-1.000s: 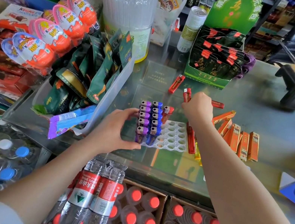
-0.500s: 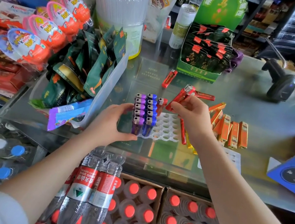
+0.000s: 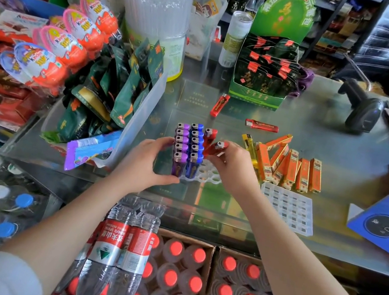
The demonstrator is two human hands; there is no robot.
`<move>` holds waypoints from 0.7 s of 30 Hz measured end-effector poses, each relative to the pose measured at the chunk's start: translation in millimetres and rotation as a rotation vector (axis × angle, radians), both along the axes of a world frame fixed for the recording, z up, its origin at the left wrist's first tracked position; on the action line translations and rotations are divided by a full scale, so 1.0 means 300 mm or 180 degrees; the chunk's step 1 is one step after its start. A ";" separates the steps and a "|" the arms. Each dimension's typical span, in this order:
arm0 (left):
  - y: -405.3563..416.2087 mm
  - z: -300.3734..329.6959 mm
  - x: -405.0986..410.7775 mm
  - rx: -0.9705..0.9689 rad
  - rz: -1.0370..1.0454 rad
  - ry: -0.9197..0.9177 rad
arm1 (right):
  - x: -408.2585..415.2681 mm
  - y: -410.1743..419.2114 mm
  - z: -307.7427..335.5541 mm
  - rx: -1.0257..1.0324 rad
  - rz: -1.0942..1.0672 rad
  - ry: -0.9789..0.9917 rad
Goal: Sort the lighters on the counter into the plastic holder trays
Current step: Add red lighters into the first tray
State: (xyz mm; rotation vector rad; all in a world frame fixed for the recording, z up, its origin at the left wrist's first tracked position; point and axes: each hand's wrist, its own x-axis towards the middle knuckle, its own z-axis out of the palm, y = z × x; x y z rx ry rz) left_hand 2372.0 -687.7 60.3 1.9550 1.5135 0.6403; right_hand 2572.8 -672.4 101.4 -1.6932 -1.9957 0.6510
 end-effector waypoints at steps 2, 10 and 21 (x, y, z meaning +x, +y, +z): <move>0.004 -0.001 -0.002 -0.0015 -0.0042 0.0020 | -0.008 0.014 0.000 0.0051 0.0162 -0.0317; 0.002 -0.001 -0.003 -0.0014 -0.0007 -0.0106 | -0.056 0.021 -0.030 0.0115 -0.0236 -0.0826; 0.003 -0.011 -0.003 0.0041 0.0051 -0.0157 | -0.014 0.048 -0.021 0.0030 0.0038 -0.0904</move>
